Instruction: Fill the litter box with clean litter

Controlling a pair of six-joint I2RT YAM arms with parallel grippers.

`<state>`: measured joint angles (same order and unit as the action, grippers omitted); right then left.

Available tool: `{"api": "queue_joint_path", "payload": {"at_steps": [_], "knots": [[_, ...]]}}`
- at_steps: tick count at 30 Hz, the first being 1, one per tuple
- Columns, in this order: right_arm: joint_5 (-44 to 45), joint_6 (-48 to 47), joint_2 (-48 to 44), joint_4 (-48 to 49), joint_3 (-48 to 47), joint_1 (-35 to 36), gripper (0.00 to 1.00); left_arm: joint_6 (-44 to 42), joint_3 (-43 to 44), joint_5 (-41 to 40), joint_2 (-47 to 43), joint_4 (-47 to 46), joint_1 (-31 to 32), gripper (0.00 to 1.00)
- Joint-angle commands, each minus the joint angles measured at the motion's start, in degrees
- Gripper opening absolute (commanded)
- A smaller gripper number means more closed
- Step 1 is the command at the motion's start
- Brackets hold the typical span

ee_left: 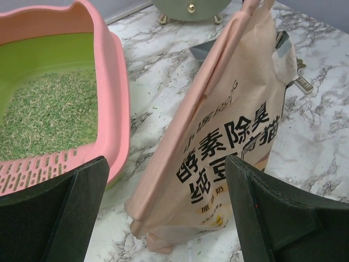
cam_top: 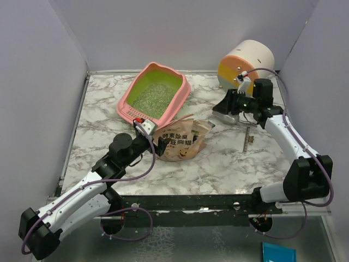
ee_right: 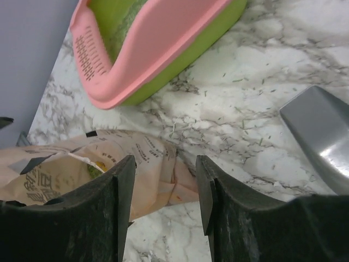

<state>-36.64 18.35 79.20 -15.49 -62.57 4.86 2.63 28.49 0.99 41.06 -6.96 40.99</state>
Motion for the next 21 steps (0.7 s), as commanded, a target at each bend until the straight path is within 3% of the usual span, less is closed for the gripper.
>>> {"api": "queue_joint_path", "payload": {"at_steps": [1,8,21], "knots": [[-5.1,-6.1,3.4,-6.8,-3.2,4.7,0.47,-3.0,3.7,0.7,0.6,-3.0,-0.2,0.90],[-1.3,-10.2,2.0,-13.2,-4.5,12.2,0.46,-4.8,5.3,0.8,1.0,-1.5,-0.1,0.89],[7.5,-12.5,-3.7,-19.1,-3.9,15.9,0.45,-5.3,6.5,3.9,5.2,-2.3,-0.1,0.84]]}}
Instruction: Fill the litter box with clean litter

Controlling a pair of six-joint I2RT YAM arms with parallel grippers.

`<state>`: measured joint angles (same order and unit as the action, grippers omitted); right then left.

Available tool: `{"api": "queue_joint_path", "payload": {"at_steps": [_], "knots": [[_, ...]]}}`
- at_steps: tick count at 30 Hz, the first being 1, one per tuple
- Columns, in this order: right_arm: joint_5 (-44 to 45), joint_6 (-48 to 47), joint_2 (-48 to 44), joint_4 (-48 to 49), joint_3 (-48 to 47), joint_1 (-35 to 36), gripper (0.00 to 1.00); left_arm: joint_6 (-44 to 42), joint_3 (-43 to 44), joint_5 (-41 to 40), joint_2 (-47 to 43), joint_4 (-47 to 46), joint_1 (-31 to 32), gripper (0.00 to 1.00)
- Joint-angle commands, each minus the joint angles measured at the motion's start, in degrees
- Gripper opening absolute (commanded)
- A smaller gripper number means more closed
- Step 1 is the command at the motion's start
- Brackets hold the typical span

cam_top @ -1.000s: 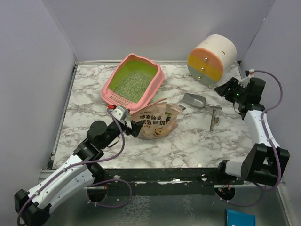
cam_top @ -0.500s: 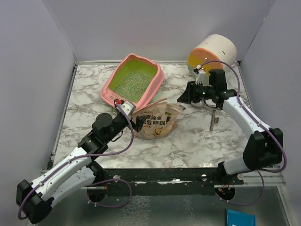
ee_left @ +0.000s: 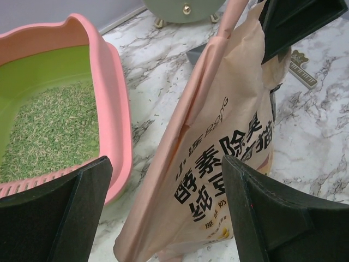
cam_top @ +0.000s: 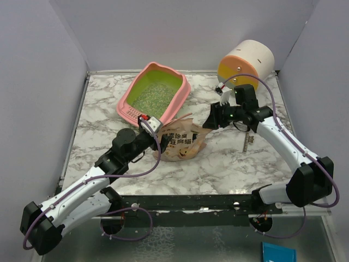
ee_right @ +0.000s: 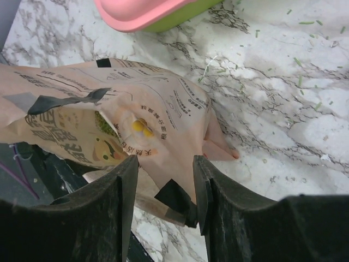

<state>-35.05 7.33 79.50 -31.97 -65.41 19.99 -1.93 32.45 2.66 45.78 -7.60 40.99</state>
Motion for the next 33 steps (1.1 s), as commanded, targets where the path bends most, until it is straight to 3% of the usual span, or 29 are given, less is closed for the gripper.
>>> {"api": "queue_joint_path", "payload": {"at_steps": [1,13,16,19,20,21,22,26,29,33], "knots": [[6.3,-1.7,-4.6,-2.6,-1.1,0.8,0.45,-0.8,2.7,2.3,0.7,-1.7,0.0,0.84],[9.1,-2.3,-1.5,-1.9,-0.5,1.0,0.45,-1.0,2.4,3.1,3.0,-3.2,-0.1,0.80],[10.5,-2.4,-0.7,-2.1,-1.1,1.4,0.34,-1.3,2.1,2.9,3.5,-3.6,-0.2,0.75],[13.2,-2.6,0.0,-3.8,-2.5,2.0,0.06,-1.7,2.6,3.0,4.5,-3.2,-0.1,0.60],[15.0,-2.5,0.0,-4.5,-3.0,2.2,0.02,-2.2,3.0,3.4,4.8,-2.8,-0.1,0.45],[17.0,-2.1,-0.3,-5.1,-3.5,2.3,0.01,-3.2,4.0,3.9,5.1,-1.9,-0.1,0.10],[18.7,-1.9,-0.8,-5.8,-4.1,2.4,0.01,-3.8,5.5,3.4,5.1,0.0,-0.1,0.00],[22.7,-2.0,-3.8,-8.8,-6.7,2.4,0.01,-8.5,12.0,2.7,4.3,9.6,-0.2,0.00],[23.3,-2.2,-6.0,-9.5,-7.0,2.4,0.01,-11.1,13.3,1.2,2.1,10.5,-0.7,0.00],[18.0,-3.6,-7.2,-8.9,-5.1,2.4,0.01,-12.9,12.2,1.8,1.3,10.3,-1.8,0.00]]}}
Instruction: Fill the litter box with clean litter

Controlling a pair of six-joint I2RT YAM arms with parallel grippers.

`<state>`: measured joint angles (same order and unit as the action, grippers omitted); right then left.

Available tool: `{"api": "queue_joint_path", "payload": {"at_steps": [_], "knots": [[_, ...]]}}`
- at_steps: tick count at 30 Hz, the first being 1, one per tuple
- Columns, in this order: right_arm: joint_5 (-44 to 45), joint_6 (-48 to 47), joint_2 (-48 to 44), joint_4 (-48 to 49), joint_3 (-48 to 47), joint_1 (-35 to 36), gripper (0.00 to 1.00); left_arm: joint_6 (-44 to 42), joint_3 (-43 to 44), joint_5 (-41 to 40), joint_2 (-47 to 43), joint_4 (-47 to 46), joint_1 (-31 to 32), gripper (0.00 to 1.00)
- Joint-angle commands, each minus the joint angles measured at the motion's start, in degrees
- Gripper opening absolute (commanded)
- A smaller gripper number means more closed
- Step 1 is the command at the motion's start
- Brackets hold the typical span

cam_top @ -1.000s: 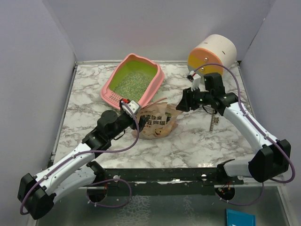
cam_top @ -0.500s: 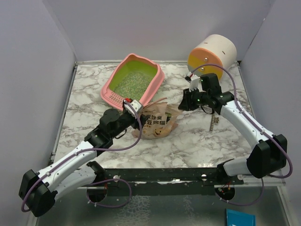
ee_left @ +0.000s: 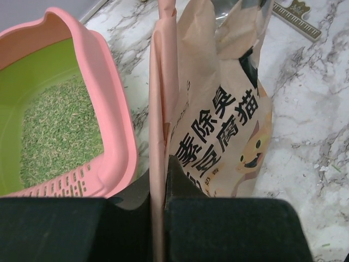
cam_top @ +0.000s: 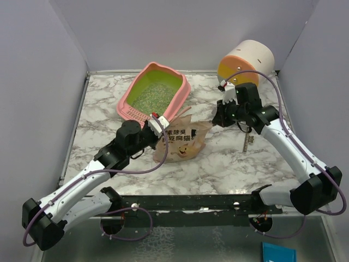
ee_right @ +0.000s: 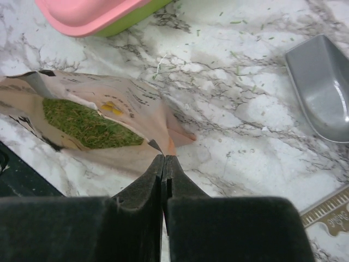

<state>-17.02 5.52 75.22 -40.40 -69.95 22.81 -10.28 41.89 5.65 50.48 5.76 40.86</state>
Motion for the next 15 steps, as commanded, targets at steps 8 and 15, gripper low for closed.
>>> {"api": "queue_joint_path", "payload": {"at_steps": [8,15], "knots": [[-6.0,-2.1,-10.0,8.4,8.4,-0.4,0.14,-2.8,-4.0,1.1,-4.9,-8.8,-4.3,0.00],[-14.2,-3.9,-18.6,45.3,32.4,-0.5,0.74,-0.7,-7.9,1.5,-7.4,-12.2,-5.1,0.00]]}}
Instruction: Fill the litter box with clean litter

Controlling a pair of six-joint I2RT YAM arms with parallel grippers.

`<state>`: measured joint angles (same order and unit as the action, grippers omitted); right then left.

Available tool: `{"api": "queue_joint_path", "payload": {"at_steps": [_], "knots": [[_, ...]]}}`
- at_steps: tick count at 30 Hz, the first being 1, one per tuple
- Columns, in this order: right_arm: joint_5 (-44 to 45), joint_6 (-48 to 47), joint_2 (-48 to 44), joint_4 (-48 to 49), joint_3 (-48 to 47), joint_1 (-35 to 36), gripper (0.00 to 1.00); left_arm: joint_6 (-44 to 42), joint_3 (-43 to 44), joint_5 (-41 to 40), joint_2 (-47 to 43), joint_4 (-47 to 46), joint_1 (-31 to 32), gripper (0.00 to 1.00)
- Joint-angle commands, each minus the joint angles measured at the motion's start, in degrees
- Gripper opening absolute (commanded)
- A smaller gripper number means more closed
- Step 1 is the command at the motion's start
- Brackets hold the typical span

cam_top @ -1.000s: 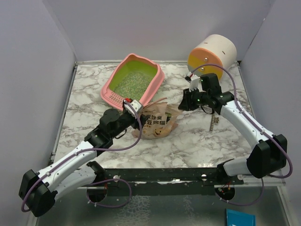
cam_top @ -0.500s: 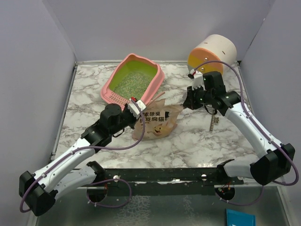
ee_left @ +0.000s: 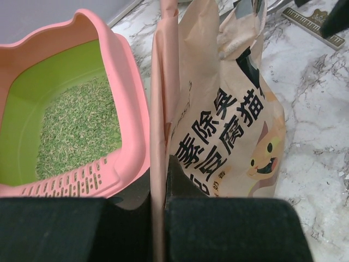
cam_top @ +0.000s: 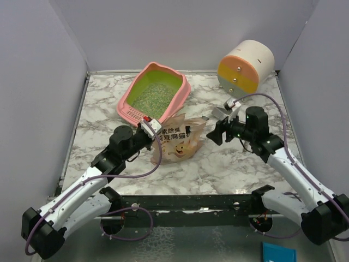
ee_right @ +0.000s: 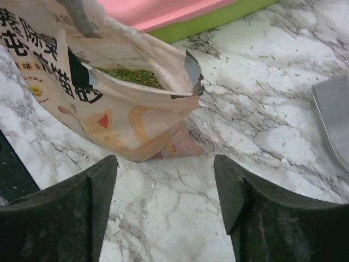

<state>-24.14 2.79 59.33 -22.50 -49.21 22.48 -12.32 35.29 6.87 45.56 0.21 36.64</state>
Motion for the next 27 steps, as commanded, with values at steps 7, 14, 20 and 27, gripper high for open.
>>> {"api": "queue_joint_path", "payload": {"at_steps": [7,14,20,27], "knots": [[-14.3,-1.2,11.6,45.6,12.7,-0.5,0.76,2.7,-2.2,-0.5,-4.5,-6.7,-0.8,0.00],[-35.6,5.5,21.7,63.4,11.1,-5.9,0.68,2.8,-2.3,-1.2,-5.9,-6.0,-1.0,0.00],[-48.8,13.3,24.3,77.6,12.3,-11.5,0.62,1.8,-2.5,-1.4,-6.5,-5.0,-1.1,0.00],[-57.0,31.2,35.0,96.5,10.0,-11.6,0.59,2.5,-3.0,-0.7,-5.9,-6.0,-1.3,0.00]]}}
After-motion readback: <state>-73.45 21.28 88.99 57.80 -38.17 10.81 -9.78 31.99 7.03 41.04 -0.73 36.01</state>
